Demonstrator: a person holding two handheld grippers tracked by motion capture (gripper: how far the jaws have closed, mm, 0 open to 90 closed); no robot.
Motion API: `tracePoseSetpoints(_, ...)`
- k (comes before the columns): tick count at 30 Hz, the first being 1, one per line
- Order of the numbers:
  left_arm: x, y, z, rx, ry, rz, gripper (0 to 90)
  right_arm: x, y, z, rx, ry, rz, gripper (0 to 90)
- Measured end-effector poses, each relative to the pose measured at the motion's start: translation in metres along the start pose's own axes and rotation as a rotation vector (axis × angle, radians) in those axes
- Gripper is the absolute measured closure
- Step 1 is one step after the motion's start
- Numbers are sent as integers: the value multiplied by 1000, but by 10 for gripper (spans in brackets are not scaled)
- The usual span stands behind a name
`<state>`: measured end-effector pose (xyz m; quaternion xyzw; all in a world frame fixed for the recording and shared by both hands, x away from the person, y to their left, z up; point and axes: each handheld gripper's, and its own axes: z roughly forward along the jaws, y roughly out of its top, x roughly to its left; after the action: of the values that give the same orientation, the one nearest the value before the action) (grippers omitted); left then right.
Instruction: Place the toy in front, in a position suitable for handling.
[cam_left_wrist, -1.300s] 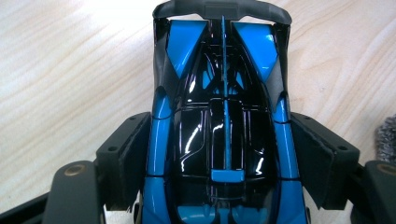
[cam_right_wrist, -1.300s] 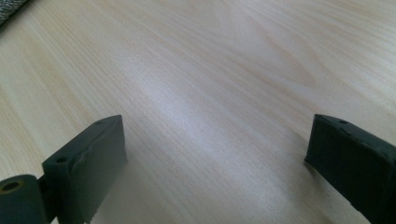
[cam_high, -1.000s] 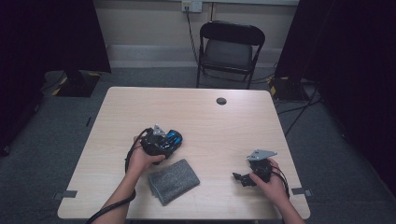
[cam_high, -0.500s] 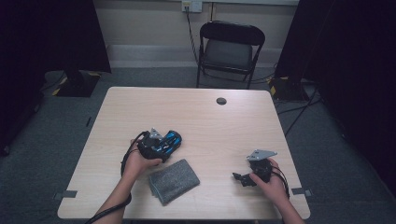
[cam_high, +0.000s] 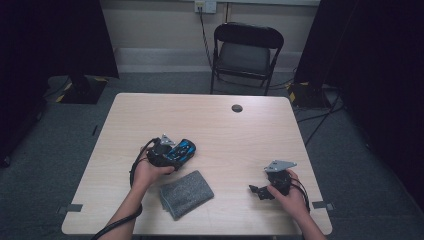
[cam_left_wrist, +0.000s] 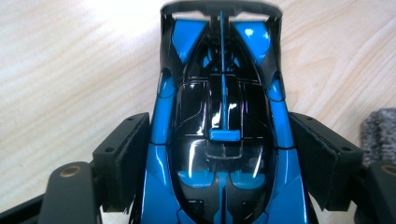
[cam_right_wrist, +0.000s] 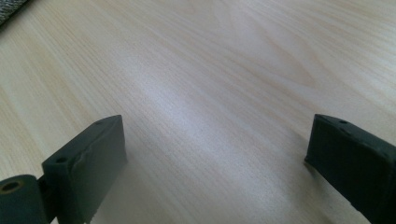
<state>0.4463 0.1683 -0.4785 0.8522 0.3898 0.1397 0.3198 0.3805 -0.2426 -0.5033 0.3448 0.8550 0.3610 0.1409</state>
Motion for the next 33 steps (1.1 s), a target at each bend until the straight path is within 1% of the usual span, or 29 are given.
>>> tracePoseSetpoints(1,1,2,-1,3,5,5,243,0,0,0,0,0,0,38)
tracePoseSetpoints(2,0,3,-2,-8,-3,-8,243,0,0,0,0,0,0,39)
tracePoseSetpoints(5,1,7,-4,-18,2,-4,243,0,0,0,0,0,0,38)
tracePoseSetpoints(6,1,7,-4,-16,5,2,243,0,0,0,0,0,0,38)
tracePoseSetpoints(7,0,7,-3,-9,2,-1,243,0,0,0,0,0,0,38)
tracePoseSetpoints(8,0,7,-2,-8,9,7,244,0,0,0,0,0,0,39)
tracePoseSetpoints(10,0,6,-1,-5,6,5,243,0,0,0,0,0,0,38)
tracePoseSetpoints(11,0,4,0,-3,-2,-2,243,0,0,0,0,0,0,38)
tracePoseSetpoints(12,0,2,2,6,5,-8,243,0,0,0,0,0,0,39)
tracePoseSetpoints(14,2,-1,4,-1,0,-18,243,0,0,0,0,0,0,38)
tracePoseSetpoints(15,2,-2,5,6,-4,-20,243,0,0,0,0,0,0,38)
tracePoseSetpoints(19,1,-5,7,11,-2,-23,243,0,0,0,0,0,0,39)
tracePoseSetpoints(20,1,-6,8,11,-3,-31,242,0,0,0,0,0,0,38)
tracePoseSetpoints(22,1,-7,9,11,0,-21,242,0,0,0,0,0,0,38)
tracePoseSetpoints(26,1,-6,9,13,2,-27,239,0,0,0,0,0,1,38)
tracePoseSetpoints(27,1,-5,9,23,5,-14,238,0,0,0,0,0,0,38)
tracePoseSetpoints(28,1,-5,9,23,5,-14,234,0,0,0,0,0,0,38)
tracePoseSetpoints(29,0,-4,10,15,8,-14,229,0,0,0,0,0,0,38)
tracePoseSetpoints(30,0,-1,10,-10,18,-9,221,0,0,0,0,0,0,38)
tracePoseSetpoints(31,1,1,10,-17,19,-19,215,0,0,0,0,0,0,38)
tracePoseSetpoints(33,2,4,12,-11,16,-33,187,0,0,0,0,0,0,38)
